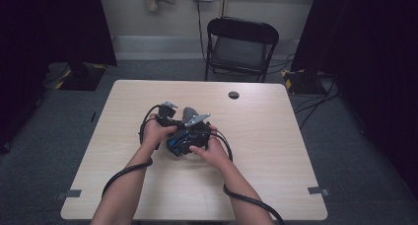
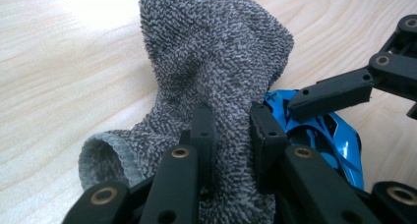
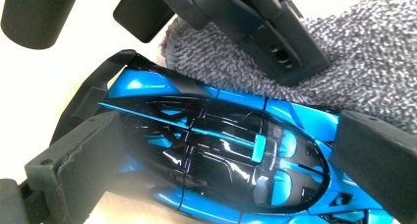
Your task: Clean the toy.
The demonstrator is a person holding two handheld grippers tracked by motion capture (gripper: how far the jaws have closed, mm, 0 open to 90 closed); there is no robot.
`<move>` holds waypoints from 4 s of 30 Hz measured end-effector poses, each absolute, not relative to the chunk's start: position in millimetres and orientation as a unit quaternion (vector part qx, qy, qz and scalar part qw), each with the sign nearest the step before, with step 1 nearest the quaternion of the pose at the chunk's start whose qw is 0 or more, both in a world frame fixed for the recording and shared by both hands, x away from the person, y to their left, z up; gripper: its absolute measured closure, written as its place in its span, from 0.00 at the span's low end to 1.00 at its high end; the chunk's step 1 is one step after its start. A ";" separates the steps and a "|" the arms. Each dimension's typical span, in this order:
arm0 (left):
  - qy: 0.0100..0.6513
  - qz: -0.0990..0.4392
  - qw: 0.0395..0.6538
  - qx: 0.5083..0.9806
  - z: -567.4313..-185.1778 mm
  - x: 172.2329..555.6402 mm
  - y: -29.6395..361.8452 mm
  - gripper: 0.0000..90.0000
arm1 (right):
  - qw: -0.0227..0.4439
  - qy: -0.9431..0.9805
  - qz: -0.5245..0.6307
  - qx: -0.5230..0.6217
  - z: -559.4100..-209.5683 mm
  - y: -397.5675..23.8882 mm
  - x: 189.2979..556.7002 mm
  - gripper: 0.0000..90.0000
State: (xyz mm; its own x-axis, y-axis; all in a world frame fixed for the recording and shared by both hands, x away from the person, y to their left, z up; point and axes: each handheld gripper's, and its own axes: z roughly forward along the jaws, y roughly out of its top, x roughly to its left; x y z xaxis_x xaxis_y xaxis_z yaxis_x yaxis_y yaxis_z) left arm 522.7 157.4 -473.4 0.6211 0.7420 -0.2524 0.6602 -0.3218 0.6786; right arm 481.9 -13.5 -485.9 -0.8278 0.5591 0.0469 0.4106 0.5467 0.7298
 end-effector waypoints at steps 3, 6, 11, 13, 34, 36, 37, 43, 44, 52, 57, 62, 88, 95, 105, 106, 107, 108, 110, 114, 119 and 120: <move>0.430 0.050 0.388 0.814 -472.6 521.5 160.1 0.84 | 0.094 0.875 0.387 0.277 -485.8 -12.4 481.4 0.00; 0.432 0.047 0.389 0.812 -472.0 520.2 162.4 0.84 | 0.095 0.875 0.386 0.277 -485.8 -12.3 481.3 0.00; 0.426 0.045 0.384 0.818 -470.5 517.9 166.9 0.84 | 0.095 0.875 0.385 0.277 -485.5 -12.3 481.3 0.00; 0.426 0.043 0.383 0.818 -470.1 517.1 169.0 0.84 | 0.095 0.875 0.385 0.277 -485.6 -12.4 481.3 0.00; 0.438 0.034 0.379 0.815 -468.1 502.9 190.5 0.84 | 0.097 0.874 0.387 0.277 -486.0 -12.8 480.9 0.00; 0.439 0.034 0.379 0.814 -468.1 501.1 192.5 0.84 | 0.097 0.874 0.387 0.277 -486.0 -12.8 480.9 0.00; 0.439 0.033 0.378 0.815 -467.6 500.3 193.4 0.84 | 0.097 0.874 0.387 0.277 -486.1 -12.8 480.8 0.00; 0.440 0.036 0.379 0.813 -466.0 495.3 197.1 0.84 | 0.097 0.874 0.387 0.278 -486.0 -12.7 480.7 0.00; 0.440 0.036 0.379 0.813 -465.7 494.7 198.1 0.84 | 0.097 0.874 0.387 0.278 -485.9 -12.7 480.8 0.00; 0.444 0.034 0.380 0.811 -464.6 489.4 204.7 0.84 | 0.097 0.874 0.387 0.278 -486.0 -12.8 480.7 0.00; 0.445 0.035 0.378 0.811 -463.6 486.6 208.0 0.84 | 0.097 0.874 0.387 0.278 -486.0 -12.9 480.9 0.00; 0.450 0.030 0.376 0.810 -465.0 484.2 214.3 0.84 | 0.095 0.873 0.386 0.283 -486.2 -14.0 481.1 0.00; 0.444 0.033 0.355 0.822 -451.3 457.3 242.6 0.84 | 0.093 0.870 0.390 0.287 -487.3 -16.2 481.4 0.00; 0.458 0.048 0.361 0.811 -443.8 452.3 257.0 0.84 | 0.092 0.870 0.391 0.288 -487.3 -16.3 481.3 0.00; 0.464 0.068 0.382 0.797 -427.6 462.2 259.3 0.84 | 0.092 0.869 0.391 0.288 -487.4 -16.3 481.1 0.00; 0.465 0.072 0.383 0.795 -427.0 464.3 258.8 0.84 | 0.093 0.869 0.392 0.288 -487.5 -16.4 481.1 0.00; 0.467 0.073 0.384 0.793 -426.7 466.7 258.2 0.84 | 0.093 0.869 0.392 0.288 -487.5 -16.3 481.0 0.00; 0.469 0.073 0.385 0.792 -426.7 469.2 257.5 0.84 | 0.093 0.869 0.391 0.288 -487.4 -16.3 481.0 0.00; 0.472 0.073 0.388 0.789 -427.0 474.1 255.3 0.84 | 0.092 0.870 0.391 0.288 -487.3 -16.1 481.2 0.00; 0.471 0.077 0.394 0.786 -427.7 483.1 248.3 0.83 | 0.092 0.869 0.391 0.288 -487.4 -16.3 481.1 0.00; 0.468 0.078 0.398 0.785 -430.5 493.1 238.0 0.83 | 0.093 0.869 0.391 0.288 -487.5 -16.3 481.1 0.00; 0.468 0.084 0.398 0.785 -431.2 494.8 235.3 0.83 | 0.092 0.869 0.391 0.288 -487.4 -16.3 481.1 0.00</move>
